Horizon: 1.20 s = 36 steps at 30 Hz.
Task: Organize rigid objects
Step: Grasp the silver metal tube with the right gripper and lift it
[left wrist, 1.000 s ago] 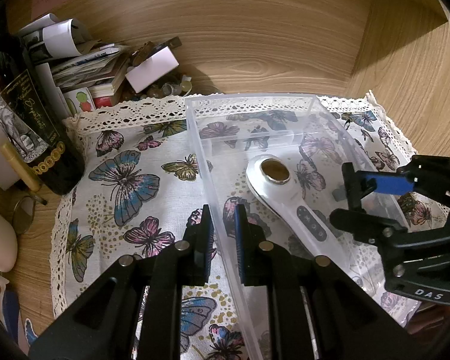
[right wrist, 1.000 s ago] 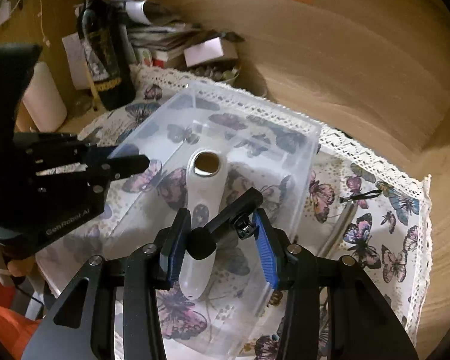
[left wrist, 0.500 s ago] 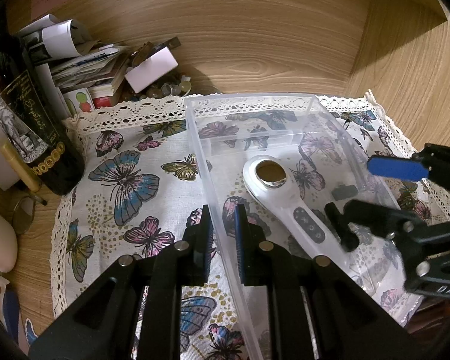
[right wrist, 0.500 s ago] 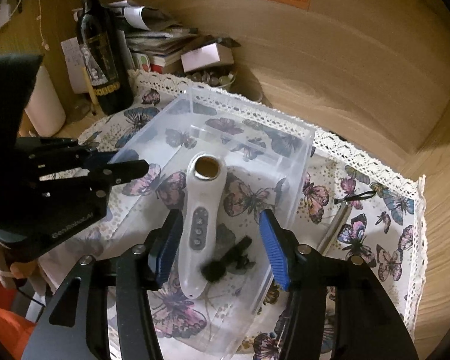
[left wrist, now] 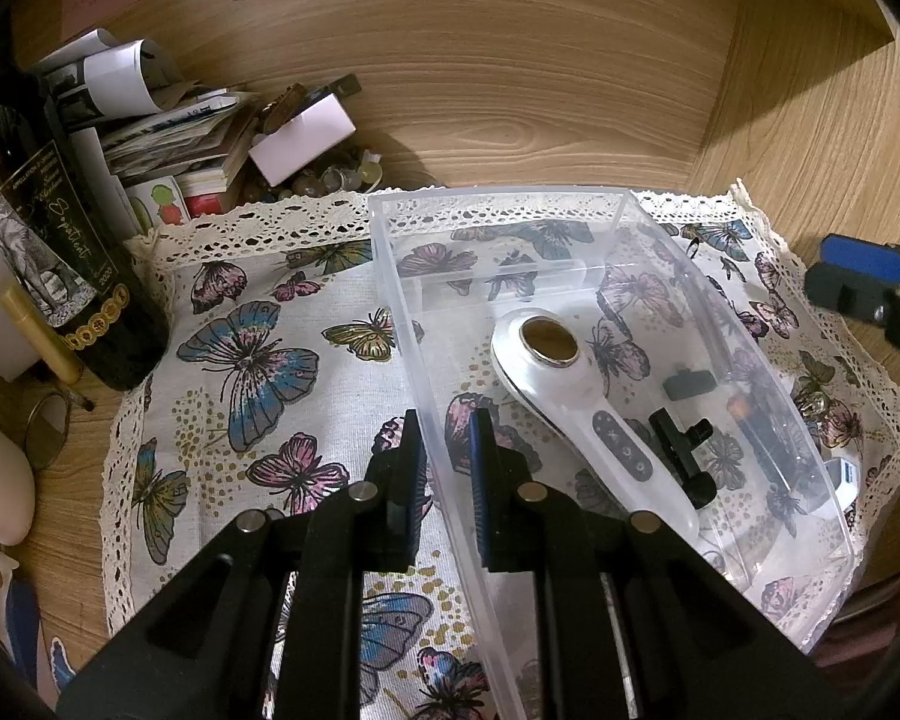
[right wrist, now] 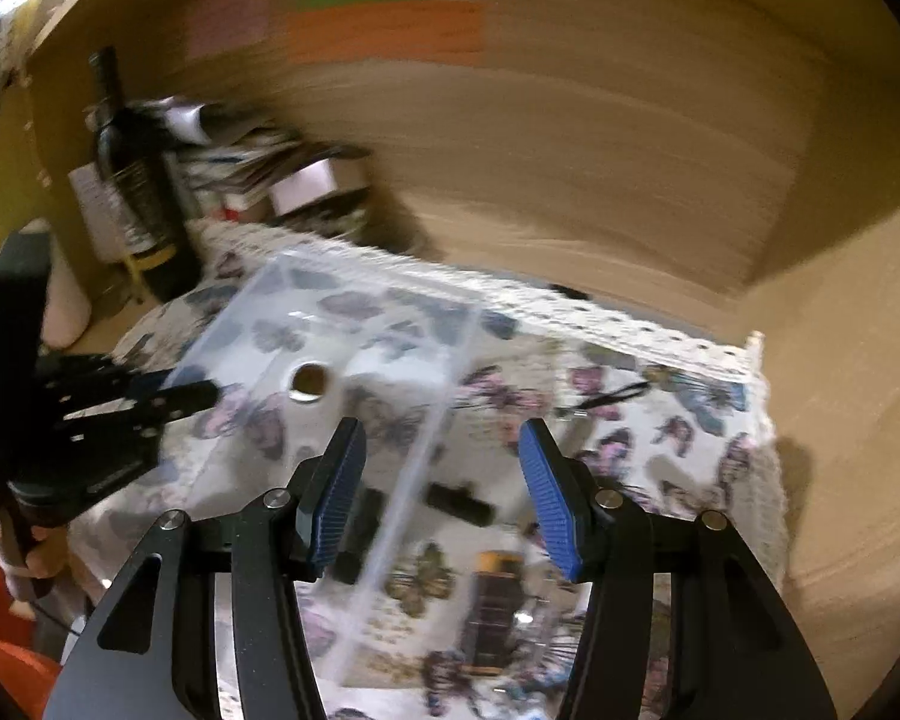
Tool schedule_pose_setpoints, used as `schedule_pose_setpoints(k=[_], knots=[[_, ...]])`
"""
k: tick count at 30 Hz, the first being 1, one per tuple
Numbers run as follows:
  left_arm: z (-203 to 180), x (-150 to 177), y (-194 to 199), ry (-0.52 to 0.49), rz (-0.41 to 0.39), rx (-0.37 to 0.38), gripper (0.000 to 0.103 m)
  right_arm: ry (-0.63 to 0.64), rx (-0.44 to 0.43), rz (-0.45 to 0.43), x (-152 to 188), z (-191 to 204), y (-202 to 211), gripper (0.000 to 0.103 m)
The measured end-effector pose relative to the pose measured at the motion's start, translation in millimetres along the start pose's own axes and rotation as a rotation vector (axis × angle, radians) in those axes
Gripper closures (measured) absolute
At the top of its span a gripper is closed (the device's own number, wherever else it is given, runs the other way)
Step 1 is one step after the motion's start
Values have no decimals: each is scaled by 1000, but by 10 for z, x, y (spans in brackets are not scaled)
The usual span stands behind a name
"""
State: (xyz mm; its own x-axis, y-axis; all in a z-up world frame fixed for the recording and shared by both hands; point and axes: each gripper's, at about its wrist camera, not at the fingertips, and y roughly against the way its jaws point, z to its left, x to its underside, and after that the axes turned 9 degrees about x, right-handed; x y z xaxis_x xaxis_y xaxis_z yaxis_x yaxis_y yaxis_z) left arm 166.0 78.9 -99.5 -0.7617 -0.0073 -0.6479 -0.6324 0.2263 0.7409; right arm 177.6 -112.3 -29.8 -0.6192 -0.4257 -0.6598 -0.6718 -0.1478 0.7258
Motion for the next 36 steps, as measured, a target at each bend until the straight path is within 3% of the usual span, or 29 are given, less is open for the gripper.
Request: schedule_pose_setpoints(k=[9, 21, 23, 25, 29, 32, 34, 36], knots=[[-2, 1, 0, 0, 0, 0, 90, -66, 76, 58, 85, -388, -205, 52], [-7, 6, 6, 2, 2, 3, 90, -109, 18, 242, 170, -449, -955, 53], [-7, 7, 6, 2, 2, 4, 90, -104, 12, 264, 177, -431, -1043, 57], [-8, 9, 7, 3, 2, 4, 90, -96, -1, 291, 192, -411, -1131, 68], [-8, 9, 7, 2, 1, 4, 90, -81, -11, 336, 223, -358, -1288, 76], [-5, 6, 6, 3, 2, 4, 90, -72, -3, 320, 219, -347, -1287, 80], [-4, 6, 6, 1, 2, 4, 90, -79, 5, 316, 219, -347, -1279, 89], [-3, 5, 6, 2, 2, 4, 90, -94, 2, 305, 225, -370, -1244, 89]])
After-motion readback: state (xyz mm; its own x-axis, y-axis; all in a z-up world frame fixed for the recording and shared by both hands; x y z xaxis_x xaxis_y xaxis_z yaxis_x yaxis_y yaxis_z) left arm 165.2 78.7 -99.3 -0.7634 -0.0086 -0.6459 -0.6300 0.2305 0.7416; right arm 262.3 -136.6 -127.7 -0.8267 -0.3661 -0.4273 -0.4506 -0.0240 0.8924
